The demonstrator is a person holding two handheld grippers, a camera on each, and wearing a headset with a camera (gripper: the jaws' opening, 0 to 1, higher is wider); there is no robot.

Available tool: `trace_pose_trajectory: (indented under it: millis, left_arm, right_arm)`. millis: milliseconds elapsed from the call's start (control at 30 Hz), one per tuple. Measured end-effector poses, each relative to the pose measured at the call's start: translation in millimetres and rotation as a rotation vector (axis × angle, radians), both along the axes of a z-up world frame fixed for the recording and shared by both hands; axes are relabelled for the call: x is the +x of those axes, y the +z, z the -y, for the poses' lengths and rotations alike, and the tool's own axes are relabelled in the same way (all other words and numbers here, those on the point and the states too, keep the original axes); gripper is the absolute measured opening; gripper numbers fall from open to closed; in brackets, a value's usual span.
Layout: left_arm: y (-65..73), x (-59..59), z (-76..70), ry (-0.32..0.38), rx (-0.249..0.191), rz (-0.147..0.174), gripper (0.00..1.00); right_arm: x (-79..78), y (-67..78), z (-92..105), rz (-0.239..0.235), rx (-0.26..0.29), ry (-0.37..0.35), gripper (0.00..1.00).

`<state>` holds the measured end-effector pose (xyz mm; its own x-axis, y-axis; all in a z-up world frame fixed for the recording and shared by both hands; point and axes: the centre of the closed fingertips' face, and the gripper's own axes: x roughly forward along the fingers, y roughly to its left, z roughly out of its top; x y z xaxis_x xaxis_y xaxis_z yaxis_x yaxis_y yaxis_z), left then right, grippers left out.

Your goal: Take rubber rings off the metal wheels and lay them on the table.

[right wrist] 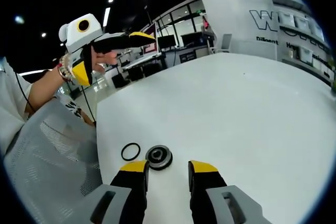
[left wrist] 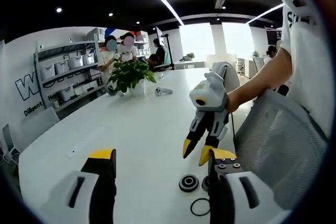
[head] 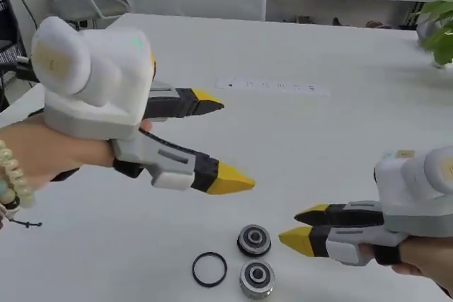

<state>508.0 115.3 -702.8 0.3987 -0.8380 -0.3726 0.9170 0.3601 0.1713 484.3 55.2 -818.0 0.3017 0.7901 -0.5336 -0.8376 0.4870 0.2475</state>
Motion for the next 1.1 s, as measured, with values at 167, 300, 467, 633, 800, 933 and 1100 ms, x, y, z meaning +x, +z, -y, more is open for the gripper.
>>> trace_pose_trajectory:
  millis: [167, 300, 467, 633, 800, 933, 1100]
  left_arm:
    - [-21.8, -5.7, 5.5, -0.014, 0.025, -0.024, 0.65]
    - [-36.7, -10.6, 7.4, -0.007, 0.018, -0.046, 0.59]
    - [-44.7, -9.5, 6.2, 0.007, 0.005, -0.045, 0.46]
    - [-55.4, -7.7, 7.8, 0.014, -0.002, -0.070, 0.42]
    - [-75.2, -11.1, 11.6, -0.007, 0.080, -0.045, 0.31]
    - [-86.7, -17.4, 19.2, -0.031, 0.085, -0.094, 0.28]
    - [-98.9, -19.8, 24.3, -0.039, 0.113, -0.109, 0.27]
  right_arm:
    - [0.2, -0.7, 0.1, -0.001, 0.000, 0.000, 0.27]
    - [-0.6, -1.5, -0.6, -0.001, -0.004, 0.004, 0.27]
    - [-2.8, -6.6, -2.0, 0.001, -0.024, 0.020, 0.27]
    - [-4.4, -8.4, -5.0, 0.008, -0.033, 0.038, 0.27]
    - [-6.8, -12.8, -6.3, 0.008, -0.051, 0.055, 0.27]
    - [-10.5, -17.3, -8.7, 0.011, -0.068, 0.079, 0.27]
    - [-12.1, -21.7, -11.8, 0.031, -0.094, 0.100, 0.26]
